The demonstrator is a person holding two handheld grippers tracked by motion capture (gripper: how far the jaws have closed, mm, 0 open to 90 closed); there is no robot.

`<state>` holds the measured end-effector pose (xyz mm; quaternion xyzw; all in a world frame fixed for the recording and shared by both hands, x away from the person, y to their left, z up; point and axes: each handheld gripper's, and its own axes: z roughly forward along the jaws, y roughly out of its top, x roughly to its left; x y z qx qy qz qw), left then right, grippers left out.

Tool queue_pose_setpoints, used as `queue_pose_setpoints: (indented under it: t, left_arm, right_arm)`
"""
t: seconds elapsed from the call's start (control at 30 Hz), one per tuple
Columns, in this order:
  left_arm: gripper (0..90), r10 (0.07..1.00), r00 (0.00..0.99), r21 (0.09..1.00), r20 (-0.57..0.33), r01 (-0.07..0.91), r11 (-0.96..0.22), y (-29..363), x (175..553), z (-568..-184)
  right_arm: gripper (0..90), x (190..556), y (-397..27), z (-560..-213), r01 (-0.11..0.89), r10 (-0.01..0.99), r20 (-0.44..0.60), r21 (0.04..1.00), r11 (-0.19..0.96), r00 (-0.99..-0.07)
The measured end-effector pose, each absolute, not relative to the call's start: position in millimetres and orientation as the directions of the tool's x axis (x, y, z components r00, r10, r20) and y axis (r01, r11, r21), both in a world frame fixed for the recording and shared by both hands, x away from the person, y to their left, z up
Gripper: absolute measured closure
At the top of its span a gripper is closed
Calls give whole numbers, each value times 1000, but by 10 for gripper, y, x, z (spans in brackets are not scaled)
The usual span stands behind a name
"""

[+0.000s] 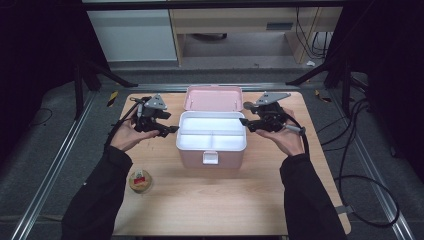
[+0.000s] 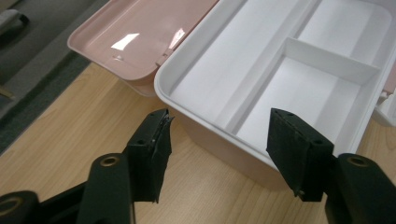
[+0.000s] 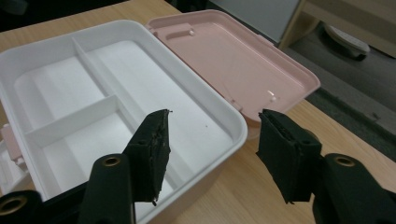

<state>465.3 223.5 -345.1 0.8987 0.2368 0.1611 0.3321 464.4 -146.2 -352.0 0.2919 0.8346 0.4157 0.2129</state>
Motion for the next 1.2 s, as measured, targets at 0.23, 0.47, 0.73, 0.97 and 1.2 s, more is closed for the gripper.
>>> queue_pose_setpoints:
  t: [0.23,0.47,0.73,0.97,1.2]
  left_arm:
    - [437,461,879,631,122,290,-719,2097,4793,-3453]
    - [455,383,916,569,117,254,-782,1973,4838,-3561]
    - [497,356,927,535,119,242,-809,1887,4890,-3628]
    - [556,332,936,530,118,224,-818,1844,4931,-3651]
    - [658,300,950,504,92,215,-837,1825,4975,-3699]
  right_arm:
    - [526,4816,-1302,-3488,238,528,-138,778,581,-838]
    - [576,4873,-1142,-3595,207,433,-152,709,674,-888]
    - [674,4939,-1084,-3736,204,353,-130,616,761,-927]
    - [738,4976,-1064,-3768,178,291,-128,545,820,-948]
    - [785,5013,-1069,-3815,163,255,-122,500,851,-959]
